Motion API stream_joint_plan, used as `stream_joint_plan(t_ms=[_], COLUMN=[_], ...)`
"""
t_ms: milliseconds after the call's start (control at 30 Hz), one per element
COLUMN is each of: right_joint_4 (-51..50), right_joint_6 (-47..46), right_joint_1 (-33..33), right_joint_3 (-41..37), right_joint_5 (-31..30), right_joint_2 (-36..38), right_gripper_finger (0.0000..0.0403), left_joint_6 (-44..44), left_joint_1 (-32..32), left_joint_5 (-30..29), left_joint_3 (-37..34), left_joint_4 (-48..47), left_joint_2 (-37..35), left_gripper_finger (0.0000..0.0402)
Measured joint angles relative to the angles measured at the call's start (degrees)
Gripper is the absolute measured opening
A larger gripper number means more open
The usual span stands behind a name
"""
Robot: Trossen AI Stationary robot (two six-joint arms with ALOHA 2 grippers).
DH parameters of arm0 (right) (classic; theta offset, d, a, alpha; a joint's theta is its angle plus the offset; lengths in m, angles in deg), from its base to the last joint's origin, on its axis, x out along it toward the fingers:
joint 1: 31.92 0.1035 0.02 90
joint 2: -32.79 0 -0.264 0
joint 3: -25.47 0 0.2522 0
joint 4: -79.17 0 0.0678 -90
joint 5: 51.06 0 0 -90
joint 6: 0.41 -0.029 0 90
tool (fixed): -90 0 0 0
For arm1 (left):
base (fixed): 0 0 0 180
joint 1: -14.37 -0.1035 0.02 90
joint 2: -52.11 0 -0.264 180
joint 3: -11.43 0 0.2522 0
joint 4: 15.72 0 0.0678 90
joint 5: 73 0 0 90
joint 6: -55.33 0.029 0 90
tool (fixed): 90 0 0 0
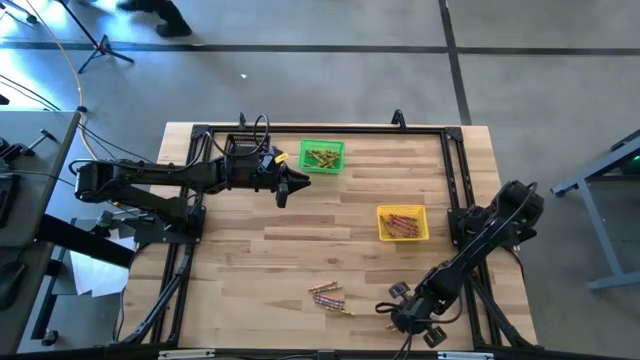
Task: Sort crayons
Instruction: Put the yellow crayon into the green basket
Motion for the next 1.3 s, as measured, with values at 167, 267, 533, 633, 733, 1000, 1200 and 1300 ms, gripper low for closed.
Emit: stream_joint_plan(t_ms=[167,267,533,633,733,1000,1200,1300], right_joint_4=[1.74,2.49,2.74,2.88,2.86,2.68,1.60,2.28], right_joint_6=[-0.13,-0.15,-0.42,-0.35,-0.15,-0.92,-3.63,-4.80], right_joint_1=[0.00,0.00,0.14,0.17,0.15,0.37,0.37,0.42], right_joint_3=[0.00,0.00,0.20,0.22,0.22,0.15,2.01,4.18], right_joint_5=[0.00,0.00,-3.09,-4.40,-4.88,-4.11,-3.05,-3.04], right_joint_2=[-1.57,-2.52,-3.64,-3.71,-3.75,-3.84,-4.15,-4.35], right_gripper_finger=[0.0087,0.0087,0.0087,0.0085,0.0071,0.0009,0.0007,0.0005], left_joint_6=[0.01,0.00,0.00,-0.02,-0.02,-0.02,-0.02,0.02], left_joint_1=[0.00,0.00,0.00,0.00,0.00,0.00,0.00,0.00], left_joint_5=[0.00,0.00,0.02,0.02,0.03,0.04,0.04,0.04], left_joint_3=[0.00,0.00,0.00,0.00,0.00,0.00,0.00,0.00], left_joint_4=[0.11,0.13,0.11,0.03,-0.07,-0.24,-0.26,-0.27], left_joint_2=[0.00,0.00,0.00,0.00,0.00,0.00,0.00,0.00], left_gripper_finger=[0.0092,0.0092,0.0092,0.0092,0.0092,0.0092,0.0092,0.0092])
